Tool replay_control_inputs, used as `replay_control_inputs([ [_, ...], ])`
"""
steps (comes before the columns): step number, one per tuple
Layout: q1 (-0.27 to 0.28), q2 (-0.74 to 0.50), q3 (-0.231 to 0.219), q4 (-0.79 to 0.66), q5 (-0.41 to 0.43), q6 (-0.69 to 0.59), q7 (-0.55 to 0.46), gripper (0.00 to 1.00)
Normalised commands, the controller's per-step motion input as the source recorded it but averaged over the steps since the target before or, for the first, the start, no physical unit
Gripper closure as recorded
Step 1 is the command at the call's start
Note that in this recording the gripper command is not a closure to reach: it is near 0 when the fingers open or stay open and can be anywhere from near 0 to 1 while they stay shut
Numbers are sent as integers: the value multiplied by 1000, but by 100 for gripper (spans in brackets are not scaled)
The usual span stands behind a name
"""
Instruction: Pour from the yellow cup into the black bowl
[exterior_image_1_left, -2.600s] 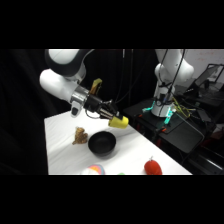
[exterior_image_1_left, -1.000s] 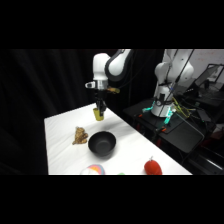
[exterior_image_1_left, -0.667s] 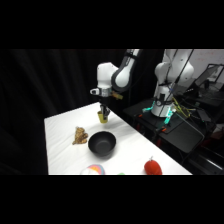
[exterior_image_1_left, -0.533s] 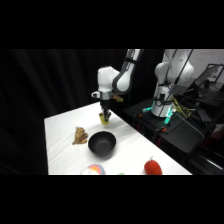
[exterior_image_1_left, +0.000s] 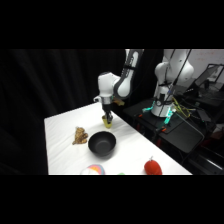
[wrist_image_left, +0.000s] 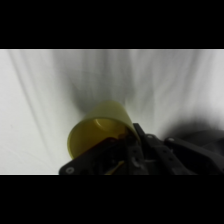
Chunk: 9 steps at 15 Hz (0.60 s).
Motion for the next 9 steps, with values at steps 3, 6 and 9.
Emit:
replay_control_inputs([
  [3, -78, 13, 78, 32, -101, -9, 96, 9],
  [6, -99, 48, 82, 58, -78, -14, 79, 0],
  [9, -116, 29, 85, 65, -63, -32, 70, 0],
])
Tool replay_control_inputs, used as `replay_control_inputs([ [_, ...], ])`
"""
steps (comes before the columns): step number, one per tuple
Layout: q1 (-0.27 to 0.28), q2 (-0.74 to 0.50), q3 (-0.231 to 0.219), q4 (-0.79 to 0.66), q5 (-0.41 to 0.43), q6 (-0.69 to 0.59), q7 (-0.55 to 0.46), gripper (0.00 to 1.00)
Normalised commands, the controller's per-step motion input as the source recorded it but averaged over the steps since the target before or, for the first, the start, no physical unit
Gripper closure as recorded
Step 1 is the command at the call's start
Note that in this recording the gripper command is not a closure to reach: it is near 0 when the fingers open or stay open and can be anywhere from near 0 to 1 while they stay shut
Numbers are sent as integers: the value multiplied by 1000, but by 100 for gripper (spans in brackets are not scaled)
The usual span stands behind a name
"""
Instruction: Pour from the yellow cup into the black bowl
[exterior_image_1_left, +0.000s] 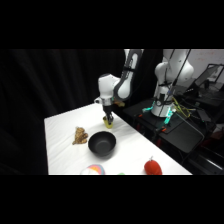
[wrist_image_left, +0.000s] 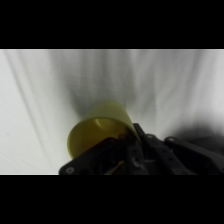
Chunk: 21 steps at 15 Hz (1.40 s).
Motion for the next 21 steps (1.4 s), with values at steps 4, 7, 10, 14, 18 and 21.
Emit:
replay_control_inputs([
  [4, -93, -15, 63, 52, -98, -40, 96, 0],
  [7, -79, -89, 50, 8, -135, -139, 77, 0],
  [10, -105, -258, 51, -75, -120, -171, -2, 0],
  [14, -88, -527, 5, -204, -133, -196, -19, 0],
  [18, 11, -894, -95, -360, -221, -276, 175, 0],
  [21, 59, -830, -96, -296, -275, -281, 340, 0],
])
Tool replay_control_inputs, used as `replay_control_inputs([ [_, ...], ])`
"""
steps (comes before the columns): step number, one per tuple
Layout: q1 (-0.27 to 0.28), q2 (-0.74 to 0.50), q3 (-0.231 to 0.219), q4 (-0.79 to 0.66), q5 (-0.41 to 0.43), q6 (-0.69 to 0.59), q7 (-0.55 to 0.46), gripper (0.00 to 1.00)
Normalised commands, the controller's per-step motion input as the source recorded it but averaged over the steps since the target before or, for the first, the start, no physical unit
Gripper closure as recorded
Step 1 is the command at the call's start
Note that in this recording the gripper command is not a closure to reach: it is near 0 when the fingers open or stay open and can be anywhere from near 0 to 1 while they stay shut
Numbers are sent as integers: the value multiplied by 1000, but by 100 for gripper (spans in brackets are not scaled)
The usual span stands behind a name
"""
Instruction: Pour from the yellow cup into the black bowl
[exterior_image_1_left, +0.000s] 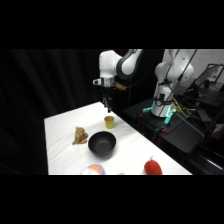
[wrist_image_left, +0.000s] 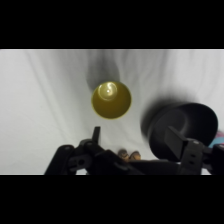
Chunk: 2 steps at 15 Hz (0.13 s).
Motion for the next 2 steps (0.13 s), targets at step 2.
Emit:
replay_control_inputs([
  [2, 75, -561, -64, -220, -162, -138, 197, 0],
])
